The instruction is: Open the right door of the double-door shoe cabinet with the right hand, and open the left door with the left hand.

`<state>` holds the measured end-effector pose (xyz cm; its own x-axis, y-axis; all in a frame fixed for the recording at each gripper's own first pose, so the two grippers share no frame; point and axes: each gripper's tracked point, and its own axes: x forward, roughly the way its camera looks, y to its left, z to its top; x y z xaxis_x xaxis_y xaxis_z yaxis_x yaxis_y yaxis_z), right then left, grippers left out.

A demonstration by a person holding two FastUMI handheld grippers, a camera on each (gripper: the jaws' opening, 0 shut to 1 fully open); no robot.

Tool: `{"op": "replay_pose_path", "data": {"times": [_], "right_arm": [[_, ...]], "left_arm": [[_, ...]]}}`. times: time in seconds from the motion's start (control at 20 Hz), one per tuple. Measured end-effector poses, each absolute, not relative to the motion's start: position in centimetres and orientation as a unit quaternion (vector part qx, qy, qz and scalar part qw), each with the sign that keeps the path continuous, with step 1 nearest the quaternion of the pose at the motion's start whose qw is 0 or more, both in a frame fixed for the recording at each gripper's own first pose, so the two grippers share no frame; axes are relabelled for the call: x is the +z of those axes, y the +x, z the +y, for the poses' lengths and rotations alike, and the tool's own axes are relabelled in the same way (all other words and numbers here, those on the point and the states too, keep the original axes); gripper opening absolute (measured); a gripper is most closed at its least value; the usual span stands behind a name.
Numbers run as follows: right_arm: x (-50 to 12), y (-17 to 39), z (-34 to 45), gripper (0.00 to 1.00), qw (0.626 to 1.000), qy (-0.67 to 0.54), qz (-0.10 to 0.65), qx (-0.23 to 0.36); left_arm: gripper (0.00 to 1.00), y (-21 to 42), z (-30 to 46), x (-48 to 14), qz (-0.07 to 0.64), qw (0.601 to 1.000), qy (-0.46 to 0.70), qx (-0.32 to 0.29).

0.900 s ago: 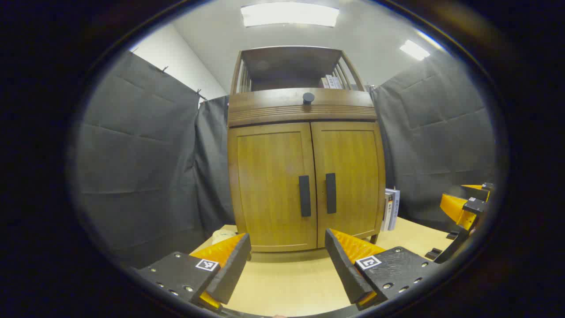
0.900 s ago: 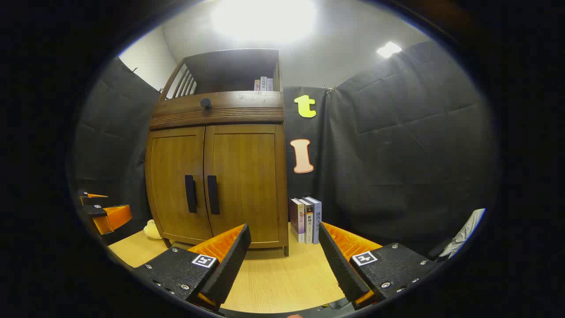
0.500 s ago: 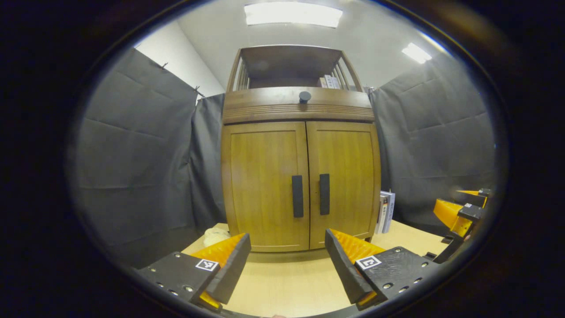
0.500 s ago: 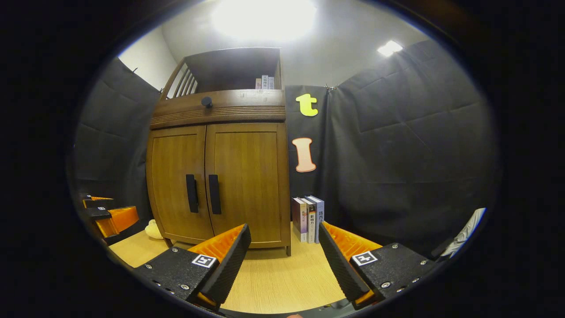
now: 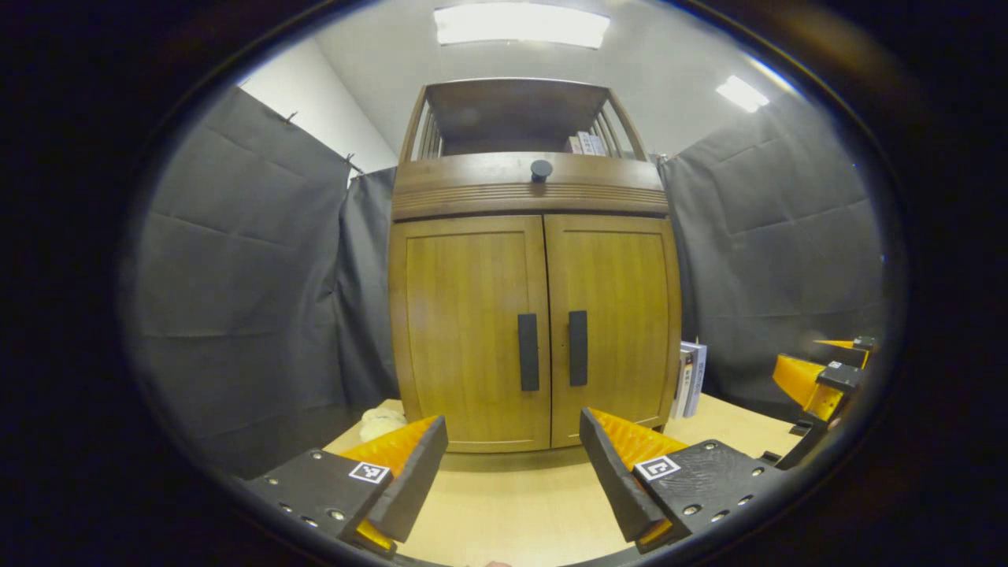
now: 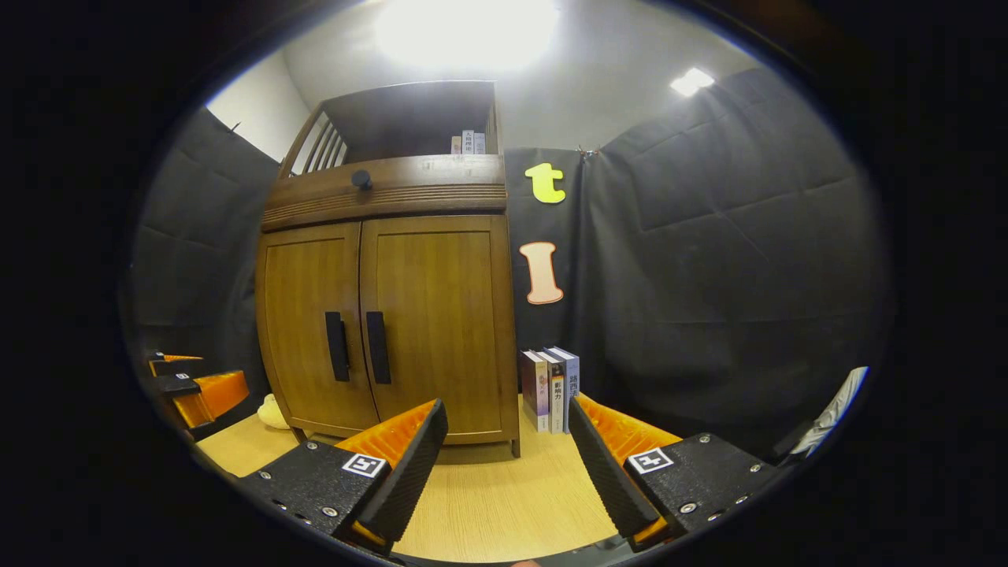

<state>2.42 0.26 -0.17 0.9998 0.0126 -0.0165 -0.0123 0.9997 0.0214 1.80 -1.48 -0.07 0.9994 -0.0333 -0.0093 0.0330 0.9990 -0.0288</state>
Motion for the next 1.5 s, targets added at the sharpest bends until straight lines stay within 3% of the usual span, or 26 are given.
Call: {"op": "replay_pose_path", "data": {"times": [0.05,0.25,0.3,0.6,0.65,0.85,0.9,1.1,1.35,1.4,1.45,1.5], "right_arm": [[-0.2,2.8,0.4,0.95,1.000,0.013,0.010,0.008],[0.4,4.5,1.3,0.95,1.000,0.017,0.010,0.019],[0.6,5.1,1.4,0.95,1.000,0.019,0.009,0.021],[2.1,9.3,2.2,0.96,0.999,0.025,-0.010,0.029],[2.2,10.0,2.3,0.95,0.999,0.027,-0.010,0.032],[2.6,13.0,3.1,0.95,0.998,0.039,-0.005,0.039],[2.7,13.7,3.4,0.95,0.998,0.041,-0.004,0.042],[2.4,16.4,5.9,0.95,0.996,0.047,0.007,0.072],[1.9,19.6,9.2,0.95,0.994,0.044,0.012,0.098],[1.9,20.2,10.0,0.95,0.993,0.044,0.013,0.105],[2.0,20.6,10.8,0.96,0.993,0.045,0.012,0.112],[2.1,21.0,11.7,0.95,0.992,0.046,0.011,0.118]], "left_arm": [[1.00,1.8,-1.4,0.0,0.004,1.000,-0.013,-0.017],[0.96,2.3,-1.0,0.3,0.004,1.000,-0.006,-0.014],[1.00,2.3,-1.0,0.2,0.004,1.000,-0.006,-0.013],[1.00,2.0,-0.9,0.3,-0.001,1.000,-0.011,0.000],[0.96,2.0,-1.0,0.4,0.000,1.000,-0.012,0.000],[1.00,1.6,-0.8,0.2,-0.004,1.000,-0.009,0.007],[0.96,1.5,-0.8,0.1,-0.003,1.000,-0.010,0.007],[1.00,1.6,0.1,0.0,-0.001,1.000,-0.011,0.024],[0.96,1.8,1.8,-0.1,0.004,0.999,-0.010,0.047],[1.00,1.6,2.5,-0.5,0.005,0.999,-0.011,0.052],[0.96,1.3,3.1,-0.6,0.006,0.998,-0.011,0.055],[1.00,1.1,3.5,-0.6,0.007,0.998,-0.012,0.058]]}}
